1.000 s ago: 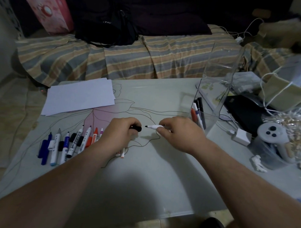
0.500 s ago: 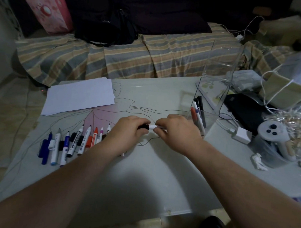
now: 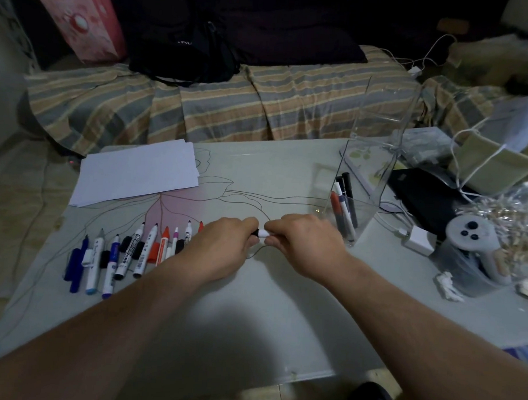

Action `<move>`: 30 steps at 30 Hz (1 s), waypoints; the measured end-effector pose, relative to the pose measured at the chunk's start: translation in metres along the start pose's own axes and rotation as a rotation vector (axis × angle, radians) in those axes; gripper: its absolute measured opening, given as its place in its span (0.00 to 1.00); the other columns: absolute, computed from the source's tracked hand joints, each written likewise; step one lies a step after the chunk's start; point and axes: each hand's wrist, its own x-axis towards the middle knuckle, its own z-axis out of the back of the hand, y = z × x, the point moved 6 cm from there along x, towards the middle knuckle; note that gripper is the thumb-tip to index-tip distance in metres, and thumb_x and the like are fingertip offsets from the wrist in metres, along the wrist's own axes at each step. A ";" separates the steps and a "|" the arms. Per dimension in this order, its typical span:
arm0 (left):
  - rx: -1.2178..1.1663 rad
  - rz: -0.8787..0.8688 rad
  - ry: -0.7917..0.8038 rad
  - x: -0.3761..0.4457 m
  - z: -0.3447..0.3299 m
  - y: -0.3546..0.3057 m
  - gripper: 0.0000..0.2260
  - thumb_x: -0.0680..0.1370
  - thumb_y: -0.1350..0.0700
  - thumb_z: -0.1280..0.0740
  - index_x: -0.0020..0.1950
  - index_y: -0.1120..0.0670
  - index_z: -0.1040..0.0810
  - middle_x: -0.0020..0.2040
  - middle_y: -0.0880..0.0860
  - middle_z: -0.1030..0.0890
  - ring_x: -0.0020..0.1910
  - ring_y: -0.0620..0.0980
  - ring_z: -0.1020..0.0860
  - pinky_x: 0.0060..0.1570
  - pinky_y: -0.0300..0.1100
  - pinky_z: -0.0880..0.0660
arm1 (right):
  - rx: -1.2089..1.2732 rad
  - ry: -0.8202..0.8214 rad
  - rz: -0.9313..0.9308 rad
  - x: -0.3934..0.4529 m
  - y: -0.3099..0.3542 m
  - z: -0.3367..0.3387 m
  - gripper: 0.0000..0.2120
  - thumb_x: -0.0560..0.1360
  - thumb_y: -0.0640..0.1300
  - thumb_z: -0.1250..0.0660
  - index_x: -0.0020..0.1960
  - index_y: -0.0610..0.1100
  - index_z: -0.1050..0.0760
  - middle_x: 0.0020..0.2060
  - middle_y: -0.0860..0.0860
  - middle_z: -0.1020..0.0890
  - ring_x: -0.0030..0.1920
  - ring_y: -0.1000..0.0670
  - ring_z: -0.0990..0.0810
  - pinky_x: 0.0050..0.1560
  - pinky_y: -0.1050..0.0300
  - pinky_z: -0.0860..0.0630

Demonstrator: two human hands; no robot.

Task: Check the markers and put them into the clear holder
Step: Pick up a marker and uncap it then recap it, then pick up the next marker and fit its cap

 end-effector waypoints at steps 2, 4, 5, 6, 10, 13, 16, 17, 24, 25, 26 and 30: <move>0.000 -0.002 0.000 0.000 0.002 -0.001 0.08 0.83 0.50 0.42 0.46 0.49 0.34 0.38 0.49 0.27 0.39 0.54 0.29 0.37 0.50 0.32 | 0.039 0.001 -0.003 -0.002 -0.004 -0.002 0.11 0.80 0.59 0.39 0.49 0.51 0.27 0.38 0.53 0.27 0.44 0.44 0.22 0.37 0.51 0.30; 0.006 -0.023 -0.003 0.001 0.004 -0.005 0.07 0.83 0.48 0.41 0.47 0.49 0.32 0.41 0.50 0.24 0.42 0.55 0.26 0.38 0.50 0.31 | 0.097 0.029 -0.014 -0.006 -0.008 -0.004 0.10 0.81 0.58 0.39 0.52 0.52 0.26 0.39 0.53 0.25 0.46 0.45 0.22 0.41 0.49 0.27; 0.002 -0.037 -0.004 0.001 0.005 -0.009 0.08 0.82 0.47 0.40 0.46 0.48 0.31 0.42 0.49 0.22 0.44 0.54 0.25 0.38 0.49 0.32 | 0.098 0.045 -0.018 -0.009 -0.010 -0.005 0.09 0.81 0.58 0.39 0.54 0.54 0.27 0.40 0.54 0.23 0.48 0.46 0.23 0.45 0.48 0.27; -0.028 -0.046 -0.013 0.001 0.007 -0.013 0.09 0.81 0.45 0.39 0.45 0.48 0.29 0.42 0.48 0.21 0.44 0.52 0.25 0.38 0.48 0.32 | 0.074 0.066 -0.022 -0.011 -0.011 -0.005 0.09 0.81 0.59 0.40 0.56 0.56 0.27 0.40 0.55 0.23 0.51 0.46 0.24 0.49 0.47 0.28; -0.477 0.059 -0.262 0.004 0.029 -0.028 0.13 0.75 0.44 0.28 0.41 0.52 0.24 0.32 0.47 0.24 0.33 0.42 0.27 0.33 0.35 0.33 | 0.236 0.087 0.002 -0.010 -0.007 0.021 0.07 0.81 0.54 0.39 0.57 0.54 0.28 0.42 0.52 0.24 0.51 0.45 0.24 0.53 0.45 0.28; -0.680 0.085 -0.322 0.005 0.029 -0.039 0.08 0.77 0.47 0.28 0.44 0.50 0.22 0.35 0.49 0.21 0.33 0.41 0.27 0.35 0.35 0.31 | 0.330 -0.266 0.024 -0.006 -0.022 0.073 0.03 0.79 0.46 0.34 0.52 0.48 0.24 0.43 0.54 0.26 0.44 0.54 0.28 0.46 0.55 0.32; -0.531 -0.030 -0.186 0.005 0.010 -0.052 0.05 0.77 0.49 0.29 0.43 0.47 0.22 0.36 0.47 0.21 0.36 0.43 0.25 0.40 0.39 0.28 | 0.238 -0.571 -0.167 -0.016 -0.063 0.113 0.03 0.79 0.45 0.33 0.52 0.47 0.25 0.43 0.54 0.25 0.44 0.51 0.26 0.46 0.54 0.30; -0.442 -0.071 -0.138 0.004 0.002 -0.055 0.05 0.77 0.49 0.30 0.43 0.46 0.22 0.36 0.46 0.22 0.37 0.43 0.25 0.41 0.40 0.28 | 0.221 -0.596 -0.235 -0.020 -0.076 0.117 0.07 0.79 0.46 0.34 0.57 0.47 0.25 0.45 0.53 0.23 0.45 0.50 0.23 0.47 0.50 0.25; -0.226 -0.161 -0.019 0.003 -0.024 -0.056 0.06 0.78 0.47 0.33 0.46 0.48 0.20 0.40 0.45 0.20 0.41 0.43 0.25 0.47 0.43 0.26 | 0.191 -0.477 -0.361 -0.025 -0.111 0.084 0.21 0.80 0.42 0.34 0.68 0.56 0.35 0.50 0.49 0.17 0.45 0.42 0.19 0.45 0.43 0.21; -0.220 -0.167 -0.014 0.003 -0.025 -0.055 0.06 0.77 0.46 0.33 0.46 0.47 0.20 0.40 0.45 0.20 0.41 0.43 0.25 0.46 0.42 0.26 | 0.185 -0.444 -0.352 -0.023 -0.110 0.079 0.18 0.80 0.42 0.35 0.67 0.54 0.34 0.49 0.48 0.17 0.46 0.41 0.19 0.44 0.42 0.21; -0.217 -0.168 -0.009 0.004 -0.026 -0.055 0.06 0.77 0.46 0.33 0.46 0.47 0.20 0.40 0.45 0.20 0.41 0.42 0.25 0.46 0.42 0.26 | 0.176 -0.414 -0.343 -0.022 -0.108 0.076 0.17 0.81 0.42 0.35 0.66 0.53 0.33 0.49 0.46 0.17 0.46 0.40 0.19 0.44 0.43 0.22; -0.208 -0.151 0.018 0.006 -0.031 -0.051 0.07 0.77 0.45 0.34 0.45 0.47 0.21 0.39 0.44 0.20 0.41 0.42 0.25 0.45 0.41 0.26 | 0.033 -0.264 -0.307 -0.016 -0.101 0.065 0.13 0.81 0.43 0.42 0.61 0.43 0.23 0.46 0.43 0.17 0.49 0.38 0.25 0.48 0.48 0.31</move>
